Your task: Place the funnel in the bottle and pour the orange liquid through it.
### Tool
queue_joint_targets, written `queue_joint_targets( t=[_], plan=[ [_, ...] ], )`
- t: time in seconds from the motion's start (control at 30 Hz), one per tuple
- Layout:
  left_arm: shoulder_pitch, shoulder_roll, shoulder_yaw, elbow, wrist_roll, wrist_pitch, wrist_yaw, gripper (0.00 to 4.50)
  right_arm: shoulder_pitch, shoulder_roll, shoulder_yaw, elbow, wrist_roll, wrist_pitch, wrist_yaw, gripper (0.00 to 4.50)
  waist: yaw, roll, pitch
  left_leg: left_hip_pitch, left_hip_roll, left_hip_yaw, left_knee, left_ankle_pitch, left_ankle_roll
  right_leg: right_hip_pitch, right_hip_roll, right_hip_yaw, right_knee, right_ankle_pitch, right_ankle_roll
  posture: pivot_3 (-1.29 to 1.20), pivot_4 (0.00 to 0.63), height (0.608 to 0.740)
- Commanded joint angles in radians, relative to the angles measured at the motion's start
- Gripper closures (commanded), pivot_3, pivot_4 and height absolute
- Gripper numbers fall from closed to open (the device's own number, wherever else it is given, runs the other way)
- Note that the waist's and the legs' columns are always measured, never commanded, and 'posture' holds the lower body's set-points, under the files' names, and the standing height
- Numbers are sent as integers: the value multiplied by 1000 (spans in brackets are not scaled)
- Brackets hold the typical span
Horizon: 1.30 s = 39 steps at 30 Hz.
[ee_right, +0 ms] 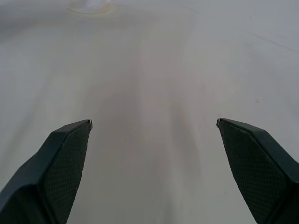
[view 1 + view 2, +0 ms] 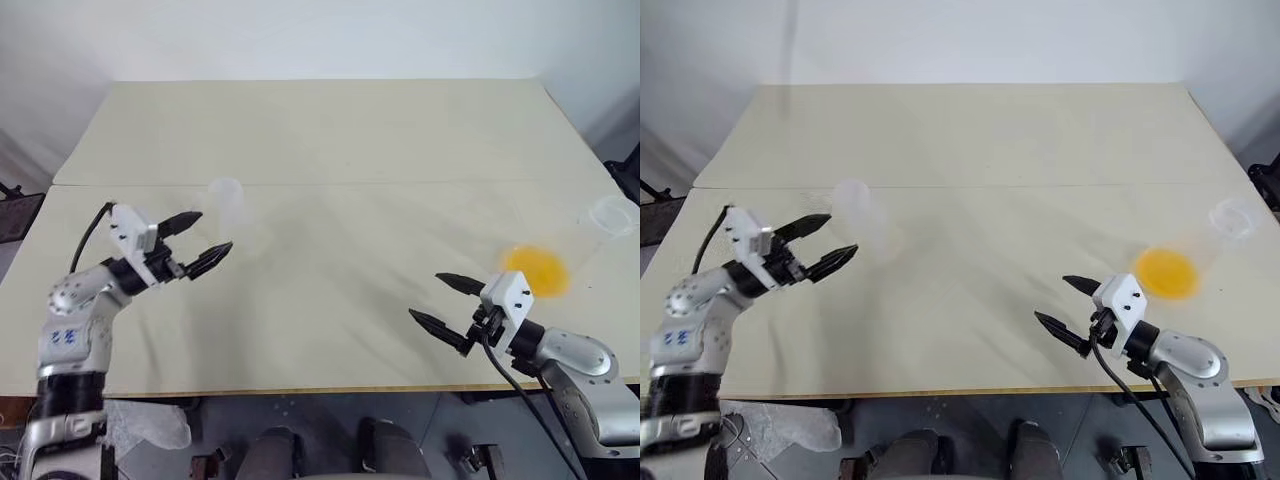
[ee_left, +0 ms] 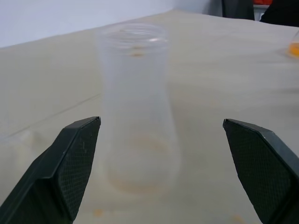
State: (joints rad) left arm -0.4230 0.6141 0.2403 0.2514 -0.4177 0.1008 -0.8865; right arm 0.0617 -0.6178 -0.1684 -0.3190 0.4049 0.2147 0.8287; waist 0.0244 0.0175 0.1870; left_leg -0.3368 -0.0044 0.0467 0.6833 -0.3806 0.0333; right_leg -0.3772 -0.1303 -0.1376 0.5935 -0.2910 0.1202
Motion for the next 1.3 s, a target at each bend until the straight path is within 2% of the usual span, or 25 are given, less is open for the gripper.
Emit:
queue_joint_targets(
  t=[0.03,0.47,0.57,0.7,0.73,0.87,0.97,1.13,1.3],
  plan=[
    [-73,-12,-9,89,36,-68,6,26,22,12,-26,-66,12,-8,-33,0,0,-1,0,0,0,0,0,0,0,0,0,-1,0,0,0,0,150,740],
    [-363,-87,-58,448,87,-198,-69,26,101,32,-35,-153,7,2,-116,0,1,-4,3,0,-1,4,1,1,2,-1,0,-1,0,1,2,0,150,740],
    [-380,-89,-55,475,79,-199,-104,678,105,32,-37,-153,5,-4,-121,0,0,-4,3,0,-1,4,1,1,2,-1,0,-1,0,1,2,0,150,740],
    [-385,-88,-43,483,62,-180,-135,1895,108,30,-38,-152,4,-7,-125,0,-1,-5,3,0,-1,4,1,1,2,-1,0,-1,0,1,2,0,150,740],
    [-384,-87,-42,483,61,-182,-140,2077,108,30,-38,-152,4,-7,-126,0,-1,-5,3,0,-1,4,1,1,2,-1,0,-1,0,1,2,0,150,740],
    [-384,-89,-47,468,55,-179,-172,2089,105,27,-44,-145,5,-9,-127,0,-1,-5,3,0,-1,5,2,1,2,-1,0,0,0,1,2,0,150,740],
    [-406,-110,-96,395,59,-148,-224,2089,100,20,-55,-137,7,-10,-125,0,3,-5,3,0,-1,5,2,1,3,-1,0,0,0,1,2,0,150,740],
    [-456,-183,-172,309,38,-46,-317,2089,112,10,-83,-148,12,2,-122,0,8,-6,3,-4,-2,3,6,1,4,-1,0,-1,0,3,5,0,150,740],
    [-528,-285,-231,323,58,-58,-357,2089,151,1,-131,-169,31,16,-119,0,5,-6,3,-7,-2,3,10,1,4,-1,0,0,-1,3,5,0,150,740]
  ],
)
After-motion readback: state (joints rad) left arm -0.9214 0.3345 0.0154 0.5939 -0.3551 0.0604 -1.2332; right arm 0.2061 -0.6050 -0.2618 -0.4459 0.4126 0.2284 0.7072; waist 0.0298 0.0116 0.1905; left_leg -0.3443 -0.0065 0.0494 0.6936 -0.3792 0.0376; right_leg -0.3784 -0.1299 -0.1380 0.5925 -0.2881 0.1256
